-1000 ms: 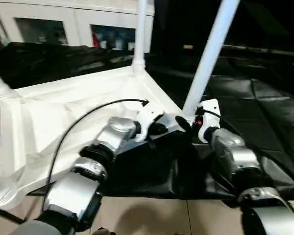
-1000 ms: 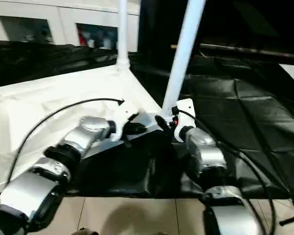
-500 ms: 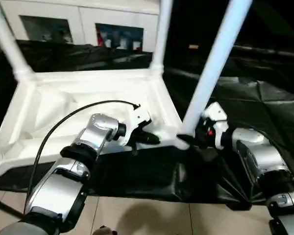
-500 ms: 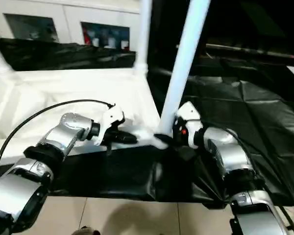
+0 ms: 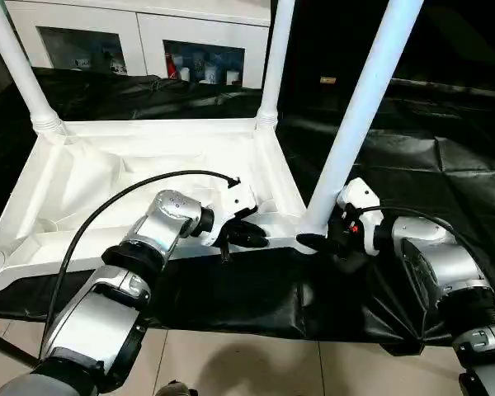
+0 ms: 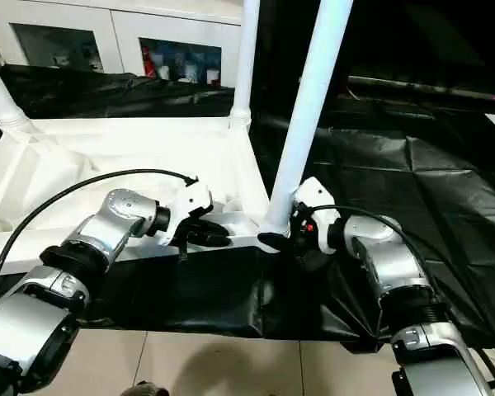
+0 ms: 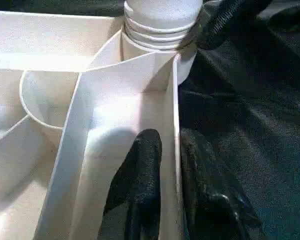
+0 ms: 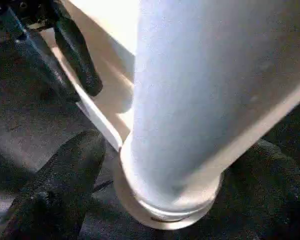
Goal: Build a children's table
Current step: Rotate leg to tighten
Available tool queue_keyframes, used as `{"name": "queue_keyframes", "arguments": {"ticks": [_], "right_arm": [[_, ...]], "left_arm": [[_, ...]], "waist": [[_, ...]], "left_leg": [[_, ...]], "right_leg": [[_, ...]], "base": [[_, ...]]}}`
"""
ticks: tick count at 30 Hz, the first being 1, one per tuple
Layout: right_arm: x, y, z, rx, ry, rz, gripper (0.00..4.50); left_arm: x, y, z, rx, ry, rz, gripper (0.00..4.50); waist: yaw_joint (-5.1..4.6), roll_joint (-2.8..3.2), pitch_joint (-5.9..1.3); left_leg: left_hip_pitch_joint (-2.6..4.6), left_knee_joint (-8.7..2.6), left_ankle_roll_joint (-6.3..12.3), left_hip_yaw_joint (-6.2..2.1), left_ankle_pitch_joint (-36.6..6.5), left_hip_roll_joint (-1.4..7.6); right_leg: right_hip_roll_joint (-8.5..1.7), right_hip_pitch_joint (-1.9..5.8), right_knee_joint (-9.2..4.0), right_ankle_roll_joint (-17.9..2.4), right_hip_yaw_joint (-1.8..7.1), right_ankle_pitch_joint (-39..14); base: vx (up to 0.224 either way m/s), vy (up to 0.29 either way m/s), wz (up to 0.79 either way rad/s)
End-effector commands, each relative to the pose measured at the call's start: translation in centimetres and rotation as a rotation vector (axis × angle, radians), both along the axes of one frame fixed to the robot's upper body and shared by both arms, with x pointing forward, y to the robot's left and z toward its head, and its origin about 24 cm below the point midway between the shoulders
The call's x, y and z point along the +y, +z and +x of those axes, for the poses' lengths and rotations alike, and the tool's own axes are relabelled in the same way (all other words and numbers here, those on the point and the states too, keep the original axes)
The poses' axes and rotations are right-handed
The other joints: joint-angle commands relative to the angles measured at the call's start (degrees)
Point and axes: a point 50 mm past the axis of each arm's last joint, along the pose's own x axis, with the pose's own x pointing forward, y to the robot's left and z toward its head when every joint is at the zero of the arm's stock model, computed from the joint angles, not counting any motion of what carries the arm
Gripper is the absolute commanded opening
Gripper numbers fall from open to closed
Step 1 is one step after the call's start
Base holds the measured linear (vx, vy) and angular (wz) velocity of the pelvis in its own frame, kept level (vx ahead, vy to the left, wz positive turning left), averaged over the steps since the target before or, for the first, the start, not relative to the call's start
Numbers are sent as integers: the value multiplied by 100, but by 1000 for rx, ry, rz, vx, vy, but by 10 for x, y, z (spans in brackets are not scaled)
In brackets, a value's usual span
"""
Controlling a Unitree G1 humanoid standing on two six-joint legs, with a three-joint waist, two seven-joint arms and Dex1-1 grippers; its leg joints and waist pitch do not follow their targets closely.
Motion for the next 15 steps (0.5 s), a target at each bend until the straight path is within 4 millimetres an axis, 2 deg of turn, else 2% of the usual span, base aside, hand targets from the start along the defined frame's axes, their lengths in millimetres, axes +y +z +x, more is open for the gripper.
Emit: {"name": "queue_keyframes", "arguments": {"ticks": [1, 4, 11, 12, 15], "right_arm": [[-2, 2, -1, -10, 15, -15, 411], [-3, 0, -1, -7, 11, -21, 411], [-2, -3, 2, -2, -32, -1, 411], [-2, -4, 2, 5, -41, 0, 393], [-2, -6, 2, 13, -43, 5, 374]], "left_arm": [[2, -6, -1, 28, 26, 18, 40], [3, -7, -3, 54, 11, 16, 3], [4, -8, -5, 75, 1, 12, 1], [4, -8, -5, 75, 1, 11, 0], [4, -8, -5, 78, 2, 9, 0]], "waist": [[-6, -24, -369], [-11, -23, -369], [-5, -23, -378], [-7, -17, -377], [-8, -16, -374]], "left_leg": [[145, -409, 231, -147, -1213, 290], [148, -410, 212, -148, -1229, 291], [140, -398, 261, -143, -1114, 285], [143, -400, 258, -143, -1122, 289], [143, -405, 238, -145, -1170, 289]], "right_leg": [[-380, 252, -415, -1415, 256, -1012], [-381, 246, -417, -1405, 258, -1040], [-379, 257, -393, -1474, 255, -838], [-378, 253, -393, -1483, 256, -835], [-377, 255, -399, -1481, 251, -899]], "base": [[0, 0, 0], [0, 0, 0], [0, 0, 0], [0, 0, 0], [0, 0, 0]]}}
